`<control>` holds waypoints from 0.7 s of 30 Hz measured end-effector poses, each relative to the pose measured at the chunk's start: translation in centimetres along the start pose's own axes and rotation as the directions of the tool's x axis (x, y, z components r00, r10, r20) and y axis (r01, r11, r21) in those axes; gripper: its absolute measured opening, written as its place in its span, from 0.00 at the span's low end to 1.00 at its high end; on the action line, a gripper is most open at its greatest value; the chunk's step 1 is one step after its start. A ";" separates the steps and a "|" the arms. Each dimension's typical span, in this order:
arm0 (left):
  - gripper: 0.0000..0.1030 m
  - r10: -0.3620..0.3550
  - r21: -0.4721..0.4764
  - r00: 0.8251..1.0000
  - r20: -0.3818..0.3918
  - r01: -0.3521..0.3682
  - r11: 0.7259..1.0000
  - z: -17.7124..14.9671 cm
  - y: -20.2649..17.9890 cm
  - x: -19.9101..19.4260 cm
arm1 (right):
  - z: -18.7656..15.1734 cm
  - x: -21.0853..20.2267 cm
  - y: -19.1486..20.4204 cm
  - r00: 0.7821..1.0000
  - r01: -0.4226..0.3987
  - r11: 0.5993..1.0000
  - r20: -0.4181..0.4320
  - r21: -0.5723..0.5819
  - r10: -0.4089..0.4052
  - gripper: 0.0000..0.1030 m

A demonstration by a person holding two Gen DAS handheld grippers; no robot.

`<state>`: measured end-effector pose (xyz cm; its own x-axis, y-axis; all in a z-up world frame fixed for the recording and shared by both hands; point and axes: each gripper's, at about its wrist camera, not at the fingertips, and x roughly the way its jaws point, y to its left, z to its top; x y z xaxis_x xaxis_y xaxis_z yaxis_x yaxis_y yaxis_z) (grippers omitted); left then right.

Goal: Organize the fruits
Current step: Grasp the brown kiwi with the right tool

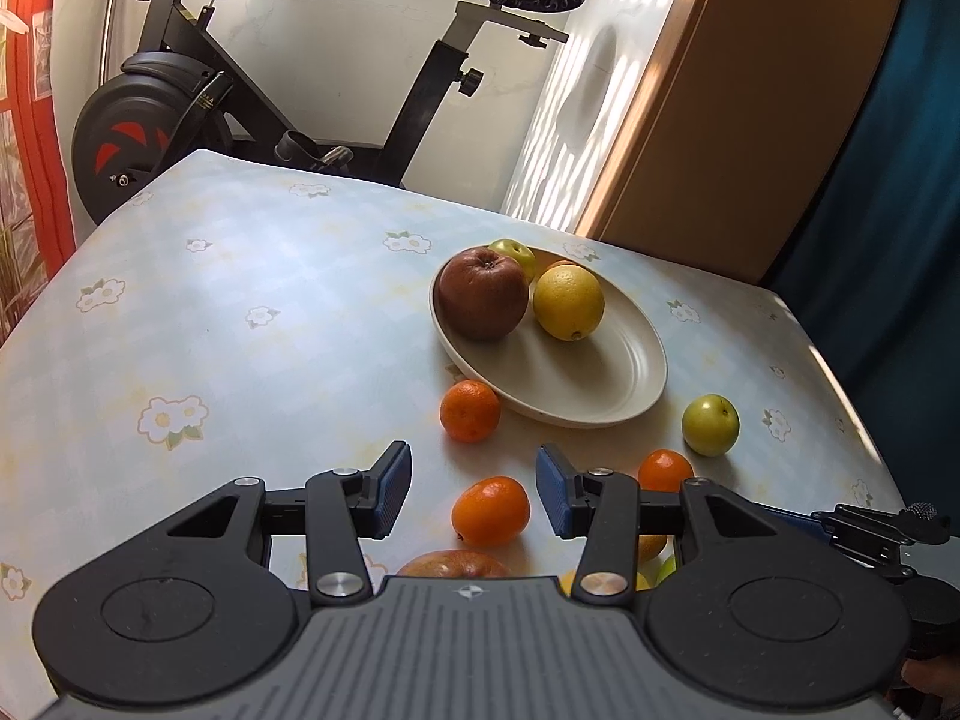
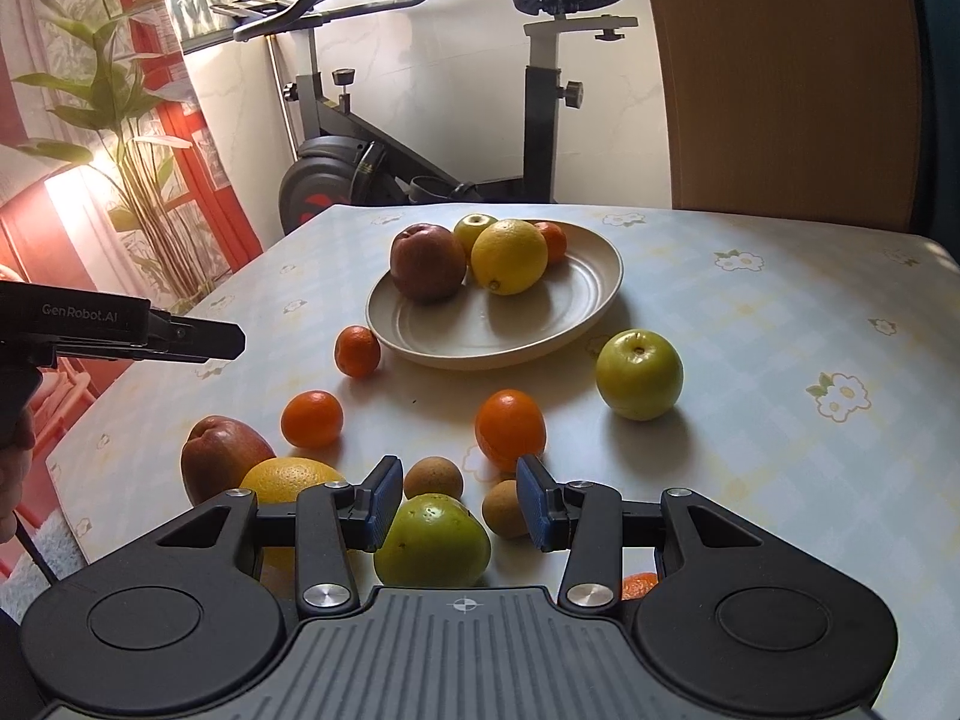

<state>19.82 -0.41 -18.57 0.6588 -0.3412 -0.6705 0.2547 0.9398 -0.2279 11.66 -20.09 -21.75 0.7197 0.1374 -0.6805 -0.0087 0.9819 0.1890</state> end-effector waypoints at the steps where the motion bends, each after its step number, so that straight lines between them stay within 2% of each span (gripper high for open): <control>1: 0.47 0.000 0.001 1.000 0.000 0.000 1.000 0.0 0.0 0.0 | 0.0 0.0 0.0 1.000 0.004 1.000 -0.002 0.001 -0.004 0.38; 8: 0.47 0.000 0.001 1.000 0.001 0.000 1.000 0.1 0.0 0.1 | 0.5 1.4 -1.8 0.998 0.050 0.997 -0.032 0.052 -0.049 0.38; 21: 0.47 -0.003 0.000 1.000 -0.014 0.003 1.000 -0.1 0.1 0.6 | 0.1 3.7 -3.5 0.993 0.025 0.983 -0.114 0.183 -0.005 0.27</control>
<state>20.14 -0.52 -19.06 0.6478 -0.3434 -0.6800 0.2565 0.9389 -0.2297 14.41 -22.98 -24.90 0.6360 0.1469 -0.7576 0.1365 0.9448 0.2978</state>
